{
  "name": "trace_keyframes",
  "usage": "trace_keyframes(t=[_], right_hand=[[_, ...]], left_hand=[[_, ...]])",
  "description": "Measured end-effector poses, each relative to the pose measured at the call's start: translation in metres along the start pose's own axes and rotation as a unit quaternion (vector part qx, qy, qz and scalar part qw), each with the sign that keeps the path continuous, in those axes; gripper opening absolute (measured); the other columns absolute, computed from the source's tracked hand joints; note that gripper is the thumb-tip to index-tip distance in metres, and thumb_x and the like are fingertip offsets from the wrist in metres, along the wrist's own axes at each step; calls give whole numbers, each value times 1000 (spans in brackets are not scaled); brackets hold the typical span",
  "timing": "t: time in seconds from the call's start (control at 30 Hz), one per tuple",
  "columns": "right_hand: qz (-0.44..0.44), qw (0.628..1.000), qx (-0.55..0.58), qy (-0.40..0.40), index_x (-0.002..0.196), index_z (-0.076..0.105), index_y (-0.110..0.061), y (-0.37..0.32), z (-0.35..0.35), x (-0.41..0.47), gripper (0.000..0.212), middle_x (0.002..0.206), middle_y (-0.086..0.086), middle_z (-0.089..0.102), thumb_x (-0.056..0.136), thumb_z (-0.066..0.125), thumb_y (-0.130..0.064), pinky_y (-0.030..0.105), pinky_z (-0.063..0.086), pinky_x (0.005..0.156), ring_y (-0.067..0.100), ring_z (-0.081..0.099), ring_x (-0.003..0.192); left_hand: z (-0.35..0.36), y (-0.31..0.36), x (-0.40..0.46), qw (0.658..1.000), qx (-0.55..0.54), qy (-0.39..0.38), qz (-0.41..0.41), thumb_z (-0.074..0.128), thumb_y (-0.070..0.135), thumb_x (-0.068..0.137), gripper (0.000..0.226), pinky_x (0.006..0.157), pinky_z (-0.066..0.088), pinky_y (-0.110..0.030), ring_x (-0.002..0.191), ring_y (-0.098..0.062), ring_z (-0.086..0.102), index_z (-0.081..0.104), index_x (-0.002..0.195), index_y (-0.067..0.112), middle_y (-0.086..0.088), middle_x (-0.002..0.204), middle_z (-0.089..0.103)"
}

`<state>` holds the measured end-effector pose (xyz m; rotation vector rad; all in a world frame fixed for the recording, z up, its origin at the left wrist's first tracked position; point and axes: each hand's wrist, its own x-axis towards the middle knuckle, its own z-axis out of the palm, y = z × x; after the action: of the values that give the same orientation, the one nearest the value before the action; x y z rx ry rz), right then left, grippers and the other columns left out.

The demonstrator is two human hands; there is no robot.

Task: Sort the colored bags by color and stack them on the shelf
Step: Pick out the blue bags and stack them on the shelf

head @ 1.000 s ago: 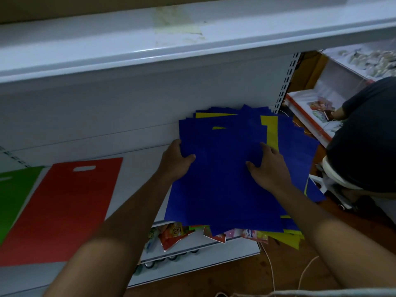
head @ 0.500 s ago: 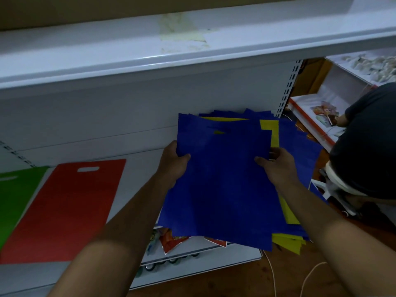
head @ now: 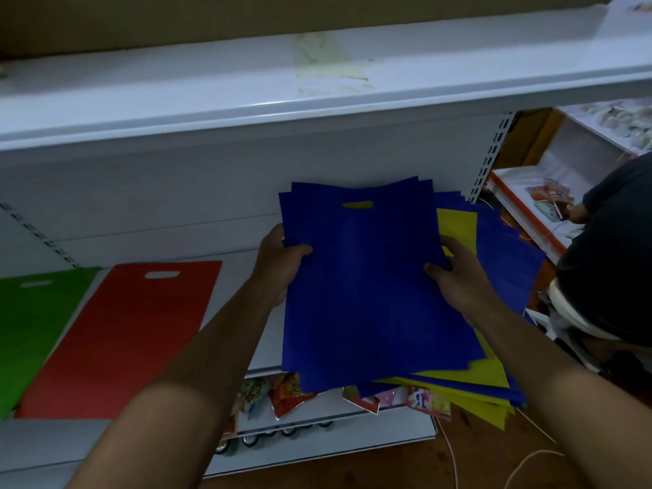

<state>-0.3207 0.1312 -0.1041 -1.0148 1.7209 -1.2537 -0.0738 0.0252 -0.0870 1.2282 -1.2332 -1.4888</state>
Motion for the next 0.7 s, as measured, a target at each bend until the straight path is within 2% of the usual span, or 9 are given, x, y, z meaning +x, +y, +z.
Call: trace_keyframes(t=[0.1,0.2,0.27,0.37,0.43,0.57,0.63,0.7], right_hand=[[-14,1000,17,-8,126,47,-35,-5,12,-1,40,104,-23,59,99,50,-6,14,53,61,-3,62,87],[23,998,52,-20,126,52,-25,-12,24,-2,30,106,-12,63,98,56,-17,23,54,68,9,65,92],[56,996,52,-48,120,60,-19,-15,32,-1,25,111,-4,66,95,61,-20,32,55,77,16,66,95],[70,990,70,-98,119,60,-23,-21,48,-1,29,114,-6,66,92,64,-14,31,53,79,15,65,98],[52,991,72,-105,123,55,-27,-27,64,-2,35,113,-10,63,93,63,-12,31,52,79,13,62,99],[-16,991,-6,-131,135,45,-28,-39,111,-7,43,125,-9,55,96,59,-17,42,51,94,18,58,107],[-68,986,-31,-151,141,40,-30,-50,141,-14,48,125,-12,51,97,57,-18,36,48,95,12,54,107],[-102,981,-24,-165,145,34,-28,-61,173,-21,56,130,-13,47,97,58,-14,30,44,96,7,49,110]], left_hand=[[-7,1,-1,1000,7,15,17,57,9,94,27,77,54,-26,99,-13,63,55,115,26,6,110,64],[-18,6,-3,998,-14,62,24,57,4,92,31,78,54,-25,97,-12,63,56,117,23,4,110,64],[-28,12,-7,995,-41,86,17,59,-1,89,36,71,55,-22,92,-10,64,56,117,21,4,106,65],[-49,21,-14,993,-52,102,14,59,-4,87,47,70,55,-23,93,-11,65,53,126,21,3,107,66],[-67,24,-19,992,-26,124,16,59,-3,87,54,74,55,-24,96,-12,63,49,134,22,4,109,64],[-114,27,-38,981,3,189,37,56,-4,89,66,78,57,-29,97,-9,61,38,142,30,1,119,58],[-143,29,-52,975,-1,217,57,54,-7,89,78,80,57,-29,98,-8,61,27,148,36,0,121,55],[-174,32,-68,968,18,238,79,50,-10,90,83,88,56,-35,106,-12,61,22,149,40,0,127,54]])
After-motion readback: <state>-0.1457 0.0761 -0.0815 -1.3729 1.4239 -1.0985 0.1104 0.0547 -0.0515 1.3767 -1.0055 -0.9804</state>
